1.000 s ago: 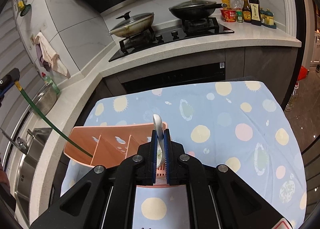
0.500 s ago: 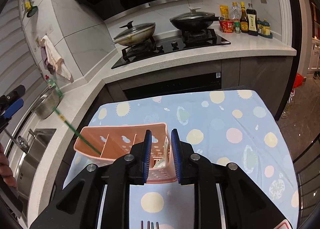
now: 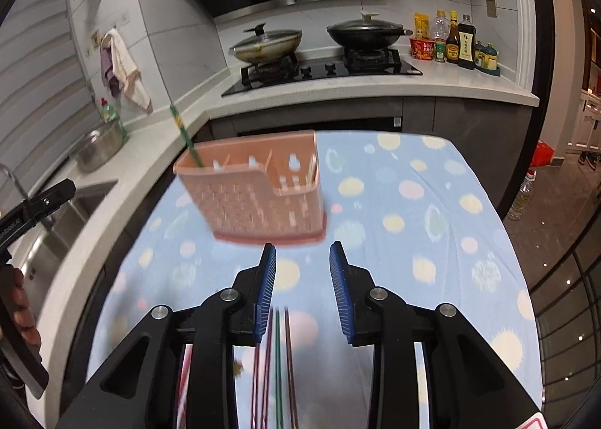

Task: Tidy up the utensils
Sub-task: 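Move both open tools back over the remaining chopsticks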

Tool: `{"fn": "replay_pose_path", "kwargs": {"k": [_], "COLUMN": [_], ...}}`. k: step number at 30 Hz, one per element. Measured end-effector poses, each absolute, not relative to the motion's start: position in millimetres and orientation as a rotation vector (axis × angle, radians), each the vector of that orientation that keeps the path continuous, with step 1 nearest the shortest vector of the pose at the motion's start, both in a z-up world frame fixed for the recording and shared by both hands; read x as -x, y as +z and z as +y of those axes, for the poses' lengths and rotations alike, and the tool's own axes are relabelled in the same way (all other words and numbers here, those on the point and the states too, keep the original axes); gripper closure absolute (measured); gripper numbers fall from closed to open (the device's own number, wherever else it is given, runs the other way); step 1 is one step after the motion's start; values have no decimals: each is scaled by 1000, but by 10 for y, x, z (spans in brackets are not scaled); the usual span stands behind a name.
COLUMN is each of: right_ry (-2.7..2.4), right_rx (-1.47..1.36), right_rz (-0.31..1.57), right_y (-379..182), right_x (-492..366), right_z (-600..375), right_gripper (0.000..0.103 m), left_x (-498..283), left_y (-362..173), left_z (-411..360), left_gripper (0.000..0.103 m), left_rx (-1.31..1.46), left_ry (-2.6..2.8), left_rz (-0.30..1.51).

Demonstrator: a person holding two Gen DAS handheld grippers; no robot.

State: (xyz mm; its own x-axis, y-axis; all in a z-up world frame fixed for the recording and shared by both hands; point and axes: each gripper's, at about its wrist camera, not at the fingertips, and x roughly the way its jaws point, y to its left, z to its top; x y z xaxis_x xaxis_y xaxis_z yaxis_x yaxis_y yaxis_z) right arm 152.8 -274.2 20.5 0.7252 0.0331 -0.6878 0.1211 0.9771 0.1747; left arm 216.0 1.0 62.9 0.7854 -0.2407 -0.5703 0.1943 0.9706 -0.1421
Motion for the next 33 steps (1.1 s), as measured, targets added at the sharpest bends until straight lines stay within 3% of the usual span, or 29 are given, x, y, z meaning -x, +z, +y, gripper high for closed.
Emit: {"fn": "replay_pose_path", "kwargs": {"k": [15, 33], "right_ry": [-67, -35], "right_rx": [-201, -220], "right_rz": [974, 1055], "right_y": [-660, -1054], "right_x": [-389, -243], "right_z": [-2533, -2374], "right_gripper": [73, 73], "left_x": [-1045, -632], "left_y": [-518, -1048], "left_z": [56, -13], "left_gripper": [38, 38], "left_rx": [50, 16], "left_ry": [-237, -268], "left_rz": [868, 988]}}
